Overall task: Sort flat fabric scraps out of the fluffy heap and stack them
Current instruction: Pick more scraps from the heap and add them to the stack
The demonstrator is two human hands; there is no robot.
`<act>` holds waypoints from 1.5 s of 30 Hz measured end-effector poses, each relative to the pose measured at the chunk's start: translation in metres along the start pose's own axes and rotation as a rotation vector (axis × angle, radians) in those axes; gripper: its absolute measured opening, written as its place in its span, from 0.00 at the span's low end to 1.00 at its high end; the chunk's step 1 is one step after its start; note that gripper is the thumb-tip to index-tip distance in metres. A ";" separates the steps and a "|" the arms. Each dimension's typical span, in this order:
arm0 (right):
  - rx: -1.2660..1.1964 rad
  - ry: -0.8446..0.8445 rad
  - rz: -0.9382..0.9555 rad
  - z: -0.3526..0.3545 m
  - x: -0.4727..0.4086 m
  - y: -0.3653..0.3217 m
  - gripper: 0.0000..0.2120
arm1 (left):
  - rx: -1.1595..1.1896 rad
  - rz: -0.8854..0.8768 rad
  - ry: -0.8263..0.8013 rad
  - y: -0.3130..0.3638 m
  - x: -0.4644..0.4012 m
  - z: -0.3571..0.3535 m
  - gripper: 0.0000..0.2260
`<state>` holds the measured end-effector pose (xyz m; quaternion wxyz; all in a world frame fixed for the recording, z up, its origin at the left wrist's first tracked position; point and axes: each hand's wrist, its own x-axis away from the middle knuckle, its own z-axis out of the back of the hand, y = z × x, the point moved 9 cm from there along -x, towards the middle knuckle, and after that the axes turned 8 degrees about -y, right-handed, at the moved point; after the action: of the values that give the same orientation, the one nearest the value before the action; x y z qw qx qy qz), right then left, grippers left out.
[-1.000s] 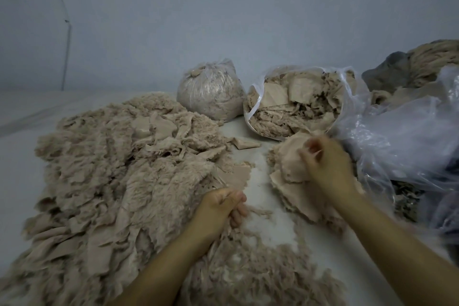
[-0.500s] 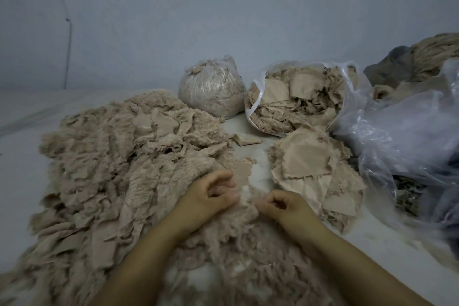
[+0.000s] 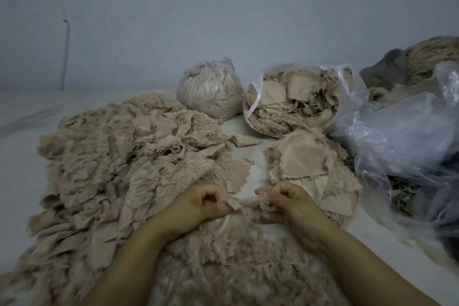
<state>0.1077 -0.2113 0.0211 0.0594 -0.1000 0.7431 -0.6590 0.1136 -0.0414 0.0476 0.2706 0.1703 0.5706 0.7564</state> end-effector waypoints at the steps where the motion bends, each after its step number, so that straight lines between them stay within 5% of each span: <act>1: 0.040 0.006 0.014 0.000 0.000 -0.001 0.13 | 0.054 -0.008 -0.013 0.001 0.001 0.001 0.08; 8: 0.780 0.029 0.162 -0.019 0.007 -0.019 0.09 | 0.315 -0.044 0.108 0.004 0.002 0.008 0.07; 14: 0.605 -0.030 0.304 -0.042 0.019 -0.035 0.08 | 0.023 -0.055 0.106 0.011 -0.006 -0.016 0.07; 20: 0.199 0.240 0.356 0.002 0.016 -0.042 0.10 | -0.265 -0.009 0.093 0.011 -0.005 -0.003 0.19; 23: 0.036 0.097 0.214 -0.006 0.011 -0.025 0.12 | -0.329 -0.031 0.112 0.011 -0.006 -0.002 0.17; 25: 0.140 0.007 0.119 -0.019 0.008 -0.016 0.16 | -0.358 -0.060 0.088 0.012 -0.008 -0.012 0.15; 27: 0.276 0.037 0.171 -0.021 0.008 -0.023 0.09 | -0.365 -0.069 0.093 0.012 -0.009 -0.016 0.15; 31: 0.099 0.211 0.220 0.009 0.009 -0.028 0.09 | -0.287 -0.042 0.186 0.012 -0.006 0.003 0.18; 37: 0.319 -0.039 0.068 -0.019 0.005 -0.008 0.08 | -0.350 -0.044 0.150 0.013 -0.007 -0.010 0.14; 41: 0.326 0.245 0.294 0.006 0.008 -0.033 0.11 | -0.541 0.020 0.138 0.011 -0.005 -0.003 0.10; 45: 0.295 0.241 0.409 0.007 0.013 -0.045 0.09 | -0.783 -0.038 0.195 0.020 -0.005 -0.009 0.27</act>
<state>0.0996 -0.2259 0.0652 0.1161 0.1408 0.6455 -0.7416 0.1080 -0.0553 0.0639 0.2735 -0.0287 0.2651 0.9242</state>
